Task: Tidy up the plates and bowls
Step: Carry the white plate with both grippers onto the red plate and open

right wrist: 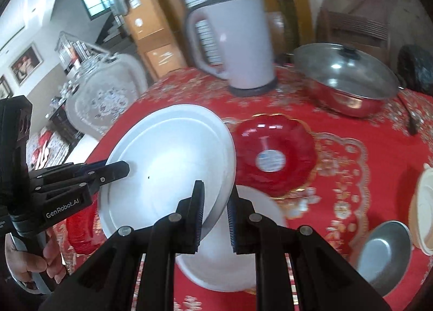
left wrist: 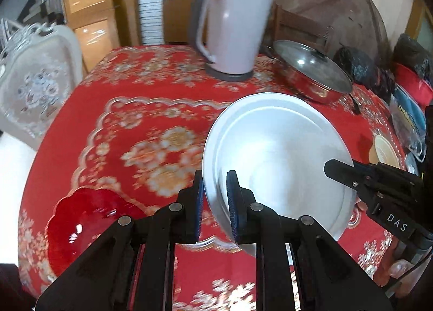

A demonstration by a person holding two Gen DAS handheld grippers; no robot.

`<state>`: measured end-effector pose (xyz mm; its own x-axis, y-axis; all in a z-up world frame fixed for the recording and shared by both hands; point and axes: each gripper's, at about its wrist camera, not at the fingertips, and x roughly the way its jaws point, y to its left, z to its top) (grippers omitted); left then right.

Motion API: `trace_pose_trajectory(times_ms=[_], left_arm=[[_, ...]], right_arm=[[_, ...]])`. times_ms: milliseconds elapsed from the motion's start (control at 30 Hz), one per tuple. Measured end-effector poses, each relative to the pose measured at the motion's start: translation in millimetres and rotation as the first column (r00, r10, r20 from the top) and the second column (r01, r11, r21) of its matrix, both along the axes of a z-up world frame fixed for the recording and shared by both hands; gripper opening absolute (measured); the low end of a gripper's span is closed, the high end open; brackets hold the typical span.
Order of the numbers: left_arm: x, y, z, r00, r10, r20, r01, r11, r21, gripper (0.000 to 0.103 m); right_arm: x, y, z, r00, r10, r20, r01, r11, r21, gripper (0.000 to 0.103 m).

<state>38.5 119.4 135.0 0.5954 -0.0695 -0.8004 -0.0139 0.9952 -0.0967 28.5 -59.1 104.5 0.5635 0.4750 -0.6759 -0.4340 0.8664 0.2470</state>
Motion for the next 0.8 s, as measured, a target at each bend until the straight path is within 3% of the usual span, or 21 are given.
trace_pose_trajectory(times_ms=[500, 800], left_arm=[[-54.1, 89.0, -7.2, 0.990, 0.143, 0.005, -0.143, 0.990, 0.006, 0.016], [-93.3, 133.8, -25.9, 0.976, 0.214, -0.035, -0.214, 0.977, 0.004, 0.016]], right_arm=[[-17.2, 92.9, -10.8, 0.986, 0.163, -0.021, -0.163, 0.987, 0.000, 0.018], [-44.7, 148.6, -20.1, 0.959, 0.280, -0.040, -0.282, 0.959, -0.040, 0.018]])
